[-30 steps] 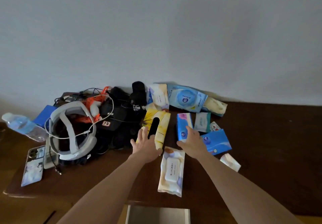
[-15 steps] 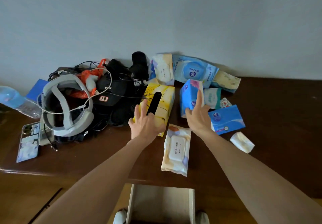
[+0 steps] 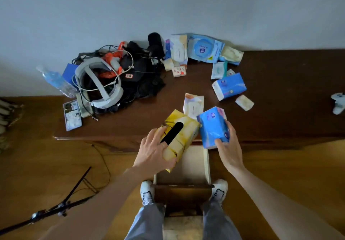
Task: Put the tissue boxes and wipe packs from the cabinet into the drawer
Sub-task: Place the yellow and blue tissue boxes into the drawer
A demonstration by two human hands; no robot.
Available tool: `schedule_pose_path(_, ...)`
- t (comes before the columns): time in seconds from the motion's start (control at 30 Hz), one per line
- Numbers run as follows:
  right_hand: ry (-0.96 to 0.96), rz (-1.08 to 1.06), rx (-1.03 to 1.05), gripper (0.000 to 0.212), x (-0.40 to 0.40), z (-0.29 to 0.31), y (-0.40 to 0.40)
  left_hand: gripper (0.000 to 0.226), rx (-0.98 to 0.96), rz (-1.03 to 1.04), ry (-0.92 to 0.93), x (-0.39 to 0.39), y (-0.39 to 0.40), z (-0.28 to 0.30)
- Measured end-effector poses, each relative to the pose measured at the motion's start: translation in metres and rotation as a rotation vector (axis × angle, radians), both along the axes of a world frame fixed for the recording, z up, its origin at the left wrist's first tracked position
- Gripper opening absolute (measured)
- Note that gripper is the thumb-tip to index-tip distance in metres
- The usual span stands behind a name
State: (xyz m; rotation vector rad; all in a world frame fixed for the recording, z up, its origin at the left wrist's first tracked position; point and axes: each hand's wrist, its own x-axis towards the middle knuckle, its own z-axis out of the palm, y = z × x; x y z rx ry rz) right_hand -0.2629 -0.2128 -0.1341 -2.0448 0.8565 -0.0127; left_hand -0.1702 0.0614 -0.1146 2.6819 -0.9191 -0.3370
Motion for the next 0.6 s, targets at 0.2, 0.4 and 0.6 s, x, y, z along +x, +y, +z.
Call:
schedule_pose_path(0.2,0.148,0.043,0.031,0.075,-0.105,-0.076,0.004,0.067,0.056,-0.192,0.044,-0.081,0.023,-0.066)
schedule_pose_path(0.4,0.344,0.115,0.066,0.076,-0.144,-0.176,0.005,0.064,0.187,-0.183,0.175,-0.13,0.02,-0.164)
schedule_pose_path(0.6,0.439,0.317,0.0,0.084,-0.126,-0.303,-0.005,0.071,0.311,-0.227,0.231,-0.115,0.007,-0.29)
